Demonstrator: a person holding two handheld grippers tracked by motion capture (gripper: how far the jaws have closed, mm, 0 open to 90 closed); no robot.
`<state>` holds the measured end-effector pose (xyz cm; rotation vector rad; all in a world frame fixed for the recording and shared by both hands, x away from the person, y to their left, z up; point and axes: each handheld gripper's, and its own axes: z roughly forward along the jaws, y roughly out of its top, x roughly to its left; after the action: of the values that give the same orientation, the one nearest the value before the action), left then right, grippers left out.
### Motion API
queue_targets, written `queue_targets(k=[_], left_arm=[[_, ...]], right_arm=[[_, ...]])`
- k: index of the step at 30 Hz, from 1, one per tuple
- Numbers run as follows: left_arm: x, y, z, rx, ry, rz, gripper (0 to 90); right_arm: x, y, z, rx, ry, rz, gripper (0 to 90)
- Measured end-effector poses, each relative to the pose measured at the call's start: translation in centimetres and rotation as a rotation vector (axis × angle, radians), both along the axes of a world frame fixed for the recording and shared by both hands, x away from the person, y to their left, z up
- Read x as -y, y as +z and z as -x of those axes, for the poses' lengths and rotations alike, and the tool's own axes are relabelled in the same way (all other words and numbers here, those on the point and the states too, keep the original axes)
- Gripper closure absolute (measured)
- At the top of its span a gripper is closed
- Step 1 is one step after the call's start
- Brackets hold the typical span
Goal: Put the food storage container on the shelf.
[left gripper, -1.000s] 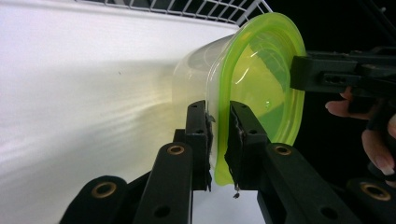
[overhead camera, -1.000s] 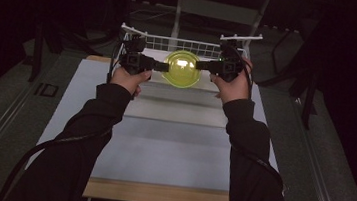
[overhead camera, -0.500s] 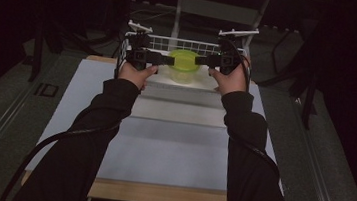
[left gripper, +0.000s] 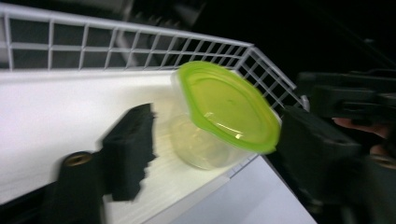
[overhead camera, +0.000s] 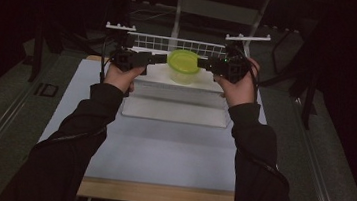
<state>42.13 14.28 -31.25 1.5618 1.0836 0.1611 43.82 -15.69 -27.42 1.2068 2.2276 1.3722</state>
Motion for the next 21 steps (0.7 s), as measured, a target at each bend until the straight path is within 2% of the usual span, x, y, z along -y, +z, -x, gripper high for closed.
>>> queue_targets(k=[1,4,7,8,9,10,13,14,15,16,19,21], left_arm=[[0.0,-0.2,0.4,0.03,-0.005,-0.024,25.8],[0.3,-0.9,1.5,0.097,-0.009,-0.068,17.9],[0.5,-1.8,2.9,0.146,-0.019,-0.064,14.2],[0.5,-1.8,2.9,0.146,-0.019,-0.064,11.2],[0.5,-2.6,3.8,0.189,-0.023,-0.057,11.2],[0.5,-2.9,4.0,0.186,-0.034,-0.058,0.9],[0.4,-4.5,5.5,0.196,-0.035,-0.051,0.9],[0.4,-5.2,6.2,0.221,-0.025,-0.048,0.9],[0.4,-5.2,6.2,0.221,-0.025,-0.048,1.0],[0.3,-6.6,7.5,0.245,-0.033,-0.042,1.0],[0.1,-8.1,8.8,0.241,-0.063,-0.007,1.0],[0.0,-8.8,9.4,0.24,-0.066,-0.009,1.0]], right_arm=[[-0.1,-0.2,0.6,0.002,0.016,0.001,58.1],[-0.5,-1.0,1.9,-0.002,0.044,0.001,72.6],[-1.0,-2.4,2.8,-0.022,0.06,0.012,85.7],[-1.0,-2.4,2.8,-0.022,0.06,0.012,85.7],[-1.1,-2.9,3.0,-0.021,0.058,0.013,89.0],[-1.3,-3.8,3.0,-0.03,0.056,0.008,89.8],[-1.7,-5.1,2.8,-0.045,0.048,-0.003,89.8],[-1.8,-5.4,2.6,-0.055,0.043,-0.001,89.8],[-1.8,-5.4,2.6,-0.055,0.043,-0.001,89.8],[-2.2,-6.3,2.1,-0.071,0.037,0.003,89.8],[-2.4,-6.7,1.4,-0.074,0.023,0.002,89.8],[-2.3,-6.9,0.9,-0.083,0.01,-0.002,89.5]])
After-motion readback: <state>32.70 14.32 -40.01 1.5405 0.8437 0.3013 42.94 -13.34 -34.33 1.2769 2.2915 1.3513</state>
